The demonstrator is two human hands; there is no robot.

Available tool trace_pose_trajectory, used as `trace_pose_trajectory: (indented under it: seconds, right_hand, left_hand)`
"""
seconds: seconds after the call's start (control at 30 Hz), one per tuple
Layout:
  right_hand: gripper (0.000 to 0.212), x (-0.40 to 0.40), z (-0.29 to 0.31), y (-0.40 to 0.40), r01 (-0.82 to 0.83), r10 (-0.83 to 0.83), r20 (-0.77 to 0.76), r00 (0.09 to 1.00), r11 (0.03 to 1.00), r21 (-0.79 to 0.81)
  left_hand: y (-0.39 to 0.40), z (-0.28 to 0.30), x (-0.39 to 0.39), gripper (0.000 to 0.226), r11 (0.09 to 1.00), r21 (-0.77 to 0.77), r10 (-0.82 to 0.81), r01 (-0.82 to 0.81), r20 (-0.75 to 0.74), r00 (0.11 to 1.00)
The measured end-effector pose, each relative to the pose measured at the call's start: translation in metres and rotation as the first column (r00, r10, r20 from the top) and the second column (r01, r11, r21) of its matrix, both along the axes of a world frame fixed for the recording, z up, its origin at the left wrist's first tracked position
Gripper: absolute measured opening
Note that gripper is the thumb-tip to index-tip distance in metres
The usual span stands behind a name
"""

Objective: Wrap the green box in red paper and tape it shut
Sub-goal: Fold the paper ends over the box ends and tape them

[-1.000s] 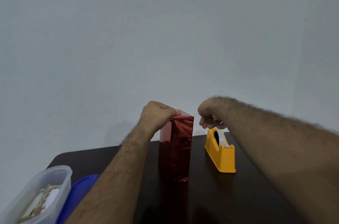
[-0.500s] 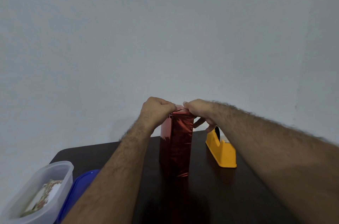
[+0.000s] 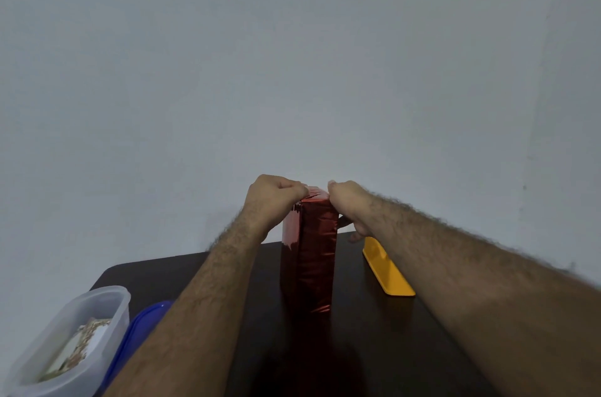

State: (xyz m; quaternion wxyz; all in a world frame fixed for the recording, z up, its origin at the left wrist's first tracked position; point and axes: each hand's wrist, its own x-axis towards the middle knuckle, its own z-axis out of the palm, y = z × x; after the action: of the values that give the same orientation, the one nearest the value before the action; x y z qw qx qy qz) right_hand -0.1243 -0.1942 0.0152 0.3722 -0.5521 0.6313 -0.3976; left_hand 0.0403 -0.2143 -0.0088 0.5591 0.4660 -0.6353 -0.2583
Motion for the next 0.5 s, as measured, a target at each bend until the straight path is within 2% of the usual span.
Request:
trace_pose_trajectory:
  seconds: [0.1,0.13,0.2,0.33,0.5]
  right_hand:
    - [0.095,0.001,-0.009,-0.003,0.017,-0.007,0.082,0.997,0.992,-0.127]
    - [0.098,0.0,-0.012,0.0,0.004,0.013,0.079,0.997,0.979,-0.202]
    - [0.079,0.0,-0.019,0.009,-0.034,0.05,0.034,0.998,0.933,-0.357]
    - [0.099,0.001,-0.035,0.017,-0.096,0.053,-0.106,0.993,0.888,-0.45]
    - [0.082,-0.005,-0.038,0.019,-0.061,0.013,-0.099,0.995,0.864,-0.499]
  left_hand:
    - [0.0,-0.003,0.002,0.009,0.999,-0.01,-0.037,0.036,-0.041,0.998]
    - [0.001,-0.003,0.003,0.012,0.999,-0.019,-0.04,0.039,-0.049,0.998]
    - [0.002,-0.004,0.0,0.023,0.999,-0.039,-0.034,0.033,-0.04,0.999]
    - [0.003,-0.01,-0.009,0.035,0.997,-0.08,0.022,-0.024,-0.029,0.999]
    - [0.0,-0.016,-0.008,0.042,0.998,-0.062,-0.013,0.006,-0.118,0.993]
